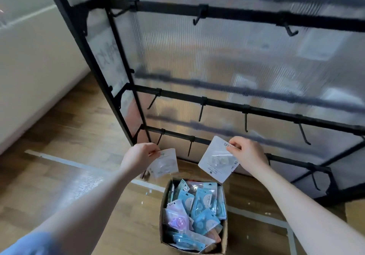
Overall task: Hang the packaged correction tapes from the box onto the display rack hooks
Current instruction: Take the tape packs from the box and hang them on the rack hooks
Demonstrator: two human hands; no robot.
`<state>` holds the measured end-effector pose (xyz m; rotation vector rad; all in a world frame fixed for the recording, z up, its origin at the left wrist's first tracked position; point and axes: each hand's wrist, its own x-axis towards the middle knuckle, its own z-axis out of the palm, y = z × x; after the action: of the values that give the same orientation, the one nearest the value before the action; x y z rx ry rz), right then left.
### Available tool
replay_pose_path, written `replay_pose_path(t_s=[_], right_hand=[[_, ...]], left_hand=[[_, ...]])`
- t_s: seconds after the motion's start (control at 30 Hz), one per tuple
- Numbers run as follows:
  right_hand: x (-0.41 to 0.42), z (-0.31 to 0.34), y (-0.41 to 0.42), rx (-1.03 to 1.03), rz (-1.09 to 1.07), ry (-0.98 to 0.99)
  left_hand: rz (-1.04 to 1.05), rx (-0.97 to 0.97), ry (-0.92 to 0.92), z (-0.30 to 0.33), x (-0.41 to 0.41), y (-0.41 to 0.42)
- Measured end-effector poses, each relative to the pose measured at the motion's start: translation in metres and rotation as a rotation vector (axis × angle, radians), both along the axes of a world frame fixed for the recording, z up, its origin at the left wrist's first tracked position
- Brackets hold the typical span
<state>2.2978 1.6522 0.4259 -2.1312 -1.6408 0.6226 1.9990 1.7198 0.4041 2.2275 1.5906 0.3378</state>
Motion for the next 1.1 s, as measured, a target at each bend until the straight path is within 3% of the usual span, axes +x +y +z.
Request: replay_pose_path(t_s=[0.57, 1.1], right_hand=[[0.0, 0.205, 0.026, 0.432, -0.07, 0.142], [-0.008, 0.303, 0.024, 0.694, -0.13, 0.401]], left_hand=[[0.083, 0.215, -0.17, 0.234, -0.007, 0.032], [0.14, 0.409, -0.262, 0.377, -0.018, 0.011]])
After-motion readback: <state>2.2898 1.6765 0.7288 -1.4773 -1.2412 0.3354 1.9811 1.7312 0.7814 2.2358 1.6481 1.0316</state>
